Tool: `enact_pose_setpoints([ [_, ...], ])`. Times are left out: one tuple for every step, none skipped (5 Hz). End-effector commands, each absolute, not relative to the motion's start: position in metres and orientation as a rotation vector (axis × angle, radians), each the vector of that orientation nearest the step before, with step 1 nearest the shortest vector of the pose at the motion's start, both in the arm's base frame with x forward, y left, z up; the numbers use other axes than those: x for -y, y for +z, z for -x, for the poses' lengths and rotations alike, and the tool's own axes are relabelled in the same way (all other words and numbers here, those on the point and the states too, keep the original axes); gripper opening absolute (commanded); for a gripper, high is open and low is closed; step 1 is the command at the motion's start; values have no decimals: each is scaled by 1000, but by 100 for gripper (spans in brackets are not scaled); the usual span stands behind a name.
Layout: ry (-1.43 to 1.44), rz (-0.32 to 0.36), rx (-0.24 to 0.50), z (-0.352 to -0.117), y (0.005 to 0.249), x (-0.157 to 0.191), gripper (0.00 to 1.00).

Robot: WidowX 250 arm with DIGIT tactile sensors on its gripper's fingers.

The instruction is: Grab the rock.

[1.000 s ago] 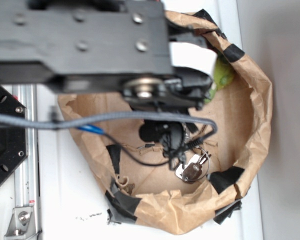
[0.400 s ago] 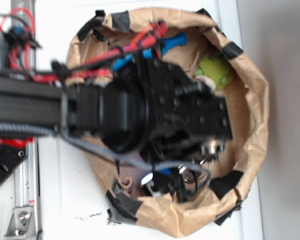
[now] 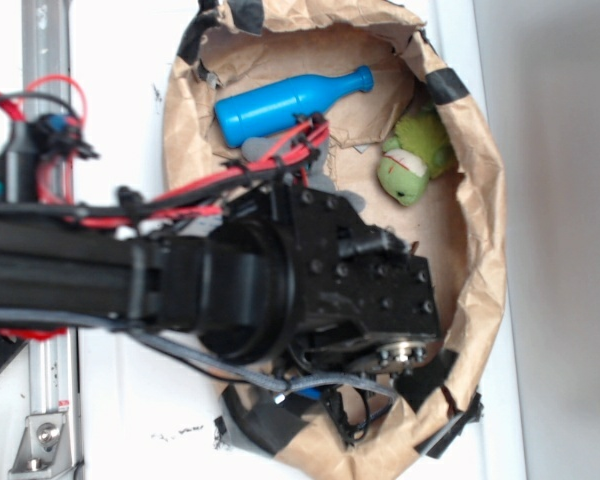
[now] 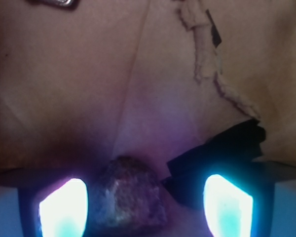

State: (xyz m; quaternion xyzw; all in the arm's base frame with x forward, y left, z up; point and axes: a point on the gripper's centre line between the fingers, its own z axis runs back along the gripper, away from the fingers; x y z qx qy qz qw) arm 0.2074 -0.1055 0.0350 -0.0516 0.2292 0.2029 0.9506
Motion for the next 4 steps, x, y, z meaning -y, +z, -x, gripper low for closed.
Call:
enact_pose_setpoints([
  [391,182,-611,-179,44,135,100],
  [385,165,-638,-171,38,136,0],
  [383,153,-623,-168,37,133,0],
  [379,154,-604,-169,40,131,0],
])
